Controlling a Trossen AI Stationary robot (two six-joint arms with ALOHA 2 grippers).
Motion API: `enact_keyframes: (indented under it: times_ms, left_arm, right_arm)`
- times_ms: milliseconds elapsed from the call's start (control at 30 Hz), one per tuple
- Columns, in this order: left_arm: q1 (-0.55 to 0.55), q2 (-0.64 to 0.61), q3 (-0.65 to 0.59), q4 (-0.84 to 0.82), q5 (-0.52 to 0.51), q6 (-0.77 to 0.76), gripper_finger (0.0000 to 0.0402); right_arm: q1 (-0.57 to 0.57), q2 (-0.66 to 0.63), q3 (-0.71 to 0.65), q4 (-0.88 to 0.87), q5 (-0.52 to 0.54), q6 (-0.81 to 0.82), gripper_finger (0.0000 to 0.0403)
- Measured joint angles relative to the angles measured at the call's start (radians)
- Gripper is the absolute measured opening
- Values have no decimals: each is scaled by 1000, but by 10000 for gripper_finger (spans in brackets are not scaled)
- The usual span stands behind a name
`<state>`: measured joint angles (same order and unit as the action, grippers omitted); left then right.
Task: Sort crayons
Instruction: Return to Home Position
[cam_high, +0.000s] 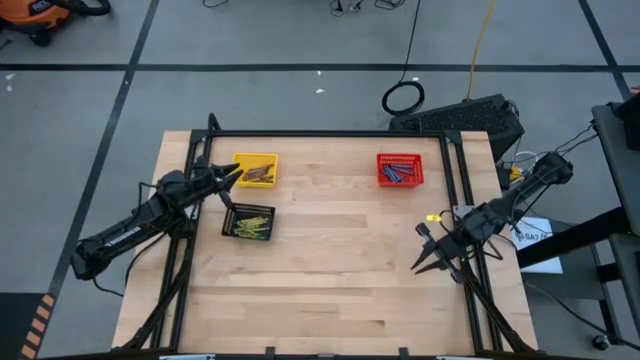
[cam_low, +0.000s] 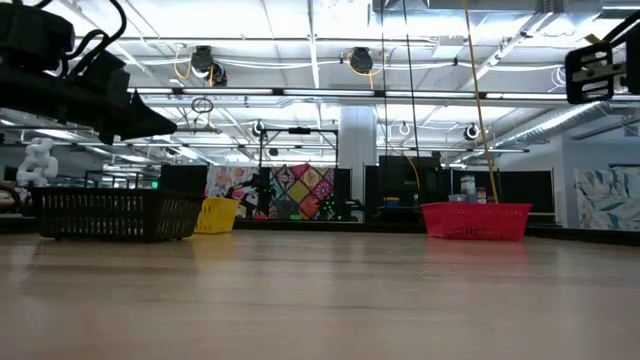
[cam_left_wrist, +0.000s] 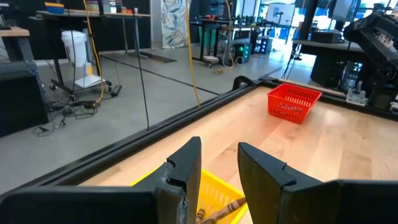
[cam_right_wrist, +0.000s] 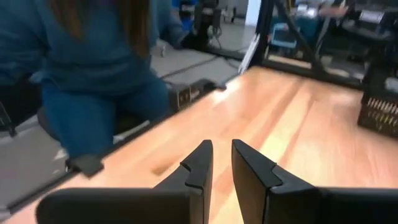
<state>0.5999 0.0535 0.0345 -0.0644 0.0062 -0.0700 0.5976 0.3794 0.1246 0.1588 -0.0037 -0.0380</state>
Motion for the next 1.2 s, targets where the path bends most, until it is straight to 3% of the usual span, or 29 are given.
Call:
enact_keyframes:
  times_ms: [433,1000,1200]
  left_arm:
    - [0,4,0,2,0,-1,109]
    - [0,4,0,3,-1,-1,109]
    - [0,4,-1,6,-3,-1,109]
  right_arm:
    - [0,-51,0,-162,31,20,47]
    - [0,-375,0,-328,32,-21,47]
    - [0,-378,4,-328,35,-62,47]
